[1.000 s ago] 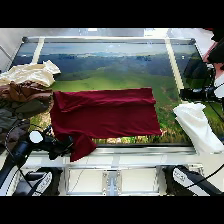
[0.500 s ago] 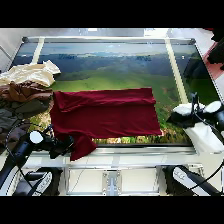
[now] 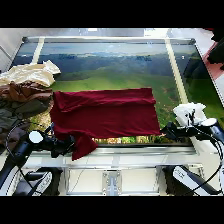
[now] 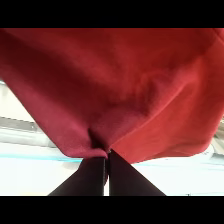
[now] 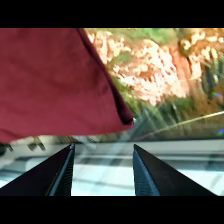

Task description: Fold the shirts.

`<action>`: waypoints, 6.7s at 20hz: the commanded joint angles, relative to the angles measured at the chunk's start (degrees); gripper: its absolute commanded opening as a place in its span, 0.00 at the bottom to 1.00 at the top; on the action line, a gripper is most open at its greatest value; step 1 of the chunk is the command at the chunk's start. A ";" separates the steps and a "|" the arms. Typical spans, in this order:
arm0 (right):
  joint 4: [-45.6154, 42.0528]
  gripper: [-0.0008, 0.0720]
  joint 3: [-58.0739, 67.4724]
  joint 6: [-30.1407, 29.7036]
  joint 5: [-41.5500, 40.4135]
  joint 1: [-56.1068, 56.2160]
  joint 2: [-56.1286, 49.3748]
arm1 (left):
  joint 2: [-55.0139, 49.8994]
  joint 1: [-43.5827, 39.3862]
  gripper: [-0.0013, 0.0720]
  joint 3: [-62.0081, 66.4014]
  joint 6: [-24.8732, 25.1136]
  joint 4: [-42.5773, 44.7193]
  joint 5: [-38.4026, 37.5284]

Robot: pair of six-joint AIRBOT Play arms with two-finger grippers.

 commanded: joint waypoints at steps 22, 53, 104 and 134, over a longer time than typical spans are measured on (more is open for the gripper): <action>10.88 0.05 5.55 -7.15 0.98 -0.33 7.63 | 3.10 0.04 0.03 14.12 4.48 4.74 -4.66; 1.64 0.05 47.98 3.34 -24.90 25.00 -37.81 | -44.28 -0.07 0.03 51.36 12.04 26.75 15.13; 19.43 0.06 60.46 -12.37 -2.16 19.41 -49.79 | -41.79 -2.49 0.29 63.49 11.17 8.17 24.46; -4.59 0.05 61.75 -4.92 19.23 10.73 -22.51 | -61.72 -42.42 0.03 67.54 19.71 -2.34 27.45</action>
